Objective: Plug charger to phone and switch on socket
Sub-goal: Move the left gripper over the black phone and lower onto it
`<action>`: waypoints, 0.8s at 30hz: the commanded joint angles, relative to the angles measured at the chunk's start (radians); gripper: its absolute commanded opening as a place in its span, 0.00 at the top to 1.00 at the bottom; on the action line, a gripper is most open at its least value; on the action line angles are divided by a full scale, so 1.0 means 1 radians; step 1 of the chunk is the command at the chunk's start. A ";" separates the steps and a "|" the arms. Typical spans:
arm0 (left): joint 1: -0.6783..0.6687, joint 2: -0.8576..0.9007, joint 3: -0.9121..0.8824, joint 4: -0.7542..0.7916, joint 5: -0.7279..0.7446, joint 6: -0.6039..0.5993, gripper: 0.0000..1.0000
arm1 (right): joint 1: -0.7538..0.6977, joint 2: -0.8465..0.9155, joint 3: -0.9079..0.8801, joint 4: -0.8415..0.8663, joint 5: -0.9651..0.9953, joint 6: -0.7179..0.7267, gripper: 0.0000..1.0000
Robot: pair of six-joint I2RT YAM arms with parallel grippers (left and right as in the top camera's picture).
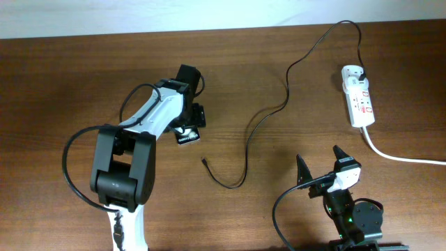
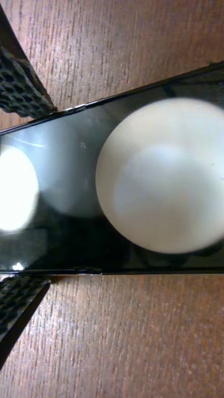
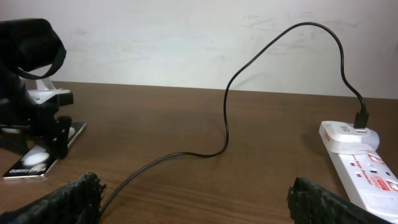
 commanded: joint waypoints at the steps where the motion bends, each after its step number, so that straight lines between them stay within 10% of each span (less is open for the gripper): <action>1: -0.006 0.048 -0.028 -0.108 -0.009 0.000 0.20 | 0.005 -0.007 -0.005 -0.005 -0.009 -0.007 0.01; 5: -0.008 0.048 -0.028 -0.221 0.018 0.033 0.18 | 0.005 -0.007 -0.005 -0.005 -0.009 -0.007 0.01; 7: -0.008 0.048 -0.028 -0.234 0.017 0.032 0.01 | 0.005 -0.007 -0.005 -0.005 -0.009 -0.007 0.01; 14: 0.036 0.048 -0.028 0.016 -0.069 0.032 0.01 | 0.005 -0.007 -0.005 -0.005 -0.009 -0.007 0.01; 24: 0.000 0.048 -0.028 -0.073 0.061 0.059 0.08 | 0.005 -0.007 -0.005 -0.005 -0.009 -0.007 0.01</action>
